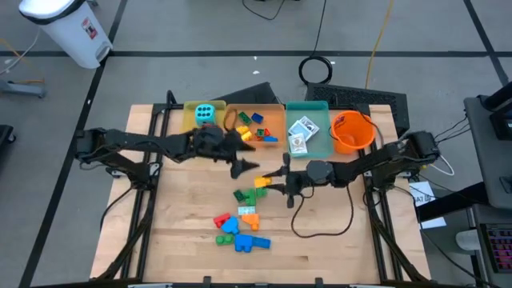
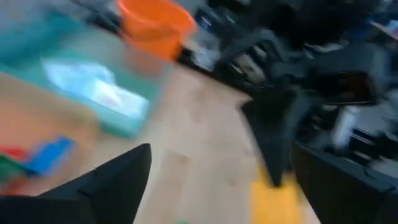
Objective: Pick & Place Toys
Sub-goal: Put the yellow game piece into the orange bin
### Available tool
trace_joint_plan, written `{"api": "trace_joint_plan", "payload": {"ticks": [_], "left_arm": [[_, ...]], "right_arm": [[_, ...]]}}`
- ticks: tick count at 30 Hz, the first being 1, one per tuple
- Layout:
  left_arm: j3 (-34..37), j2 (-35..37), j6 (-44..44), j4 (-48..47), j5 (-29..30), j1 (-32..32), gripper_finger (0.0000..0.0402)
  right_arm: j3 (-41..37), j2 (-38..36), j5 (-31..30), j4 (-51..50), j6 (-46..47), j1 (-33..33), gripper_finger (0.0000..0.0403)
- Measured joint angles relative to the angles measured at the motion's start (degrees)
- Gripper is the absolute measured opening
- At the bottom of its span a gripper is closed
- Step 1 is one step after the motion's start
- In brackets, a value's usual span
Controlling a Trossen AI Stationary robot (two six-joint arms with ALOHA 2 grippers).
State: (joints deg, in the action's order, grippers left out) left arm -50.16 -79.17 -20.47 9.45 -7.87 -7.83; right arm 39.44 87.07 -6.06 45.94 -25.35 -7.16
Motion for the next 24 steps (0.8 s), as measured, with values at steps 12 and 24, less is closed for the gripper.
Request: {"api": "trace_joint_plan", "payload": {"ticks": [12,24], "left_arm": [[0.0,1.7,14.8,-2.2,12.5,-2.5,0.0376],[0.0,1.7,20.7,-8.5,18.6,-2.5,0.0370]], "right_arm": [[0.1,-11.8,-4.3,-12.5,19.6,11.7,0.0095],[0.3,4.4,1.7,-4.7,24.8,28.2,0.0095]]}}
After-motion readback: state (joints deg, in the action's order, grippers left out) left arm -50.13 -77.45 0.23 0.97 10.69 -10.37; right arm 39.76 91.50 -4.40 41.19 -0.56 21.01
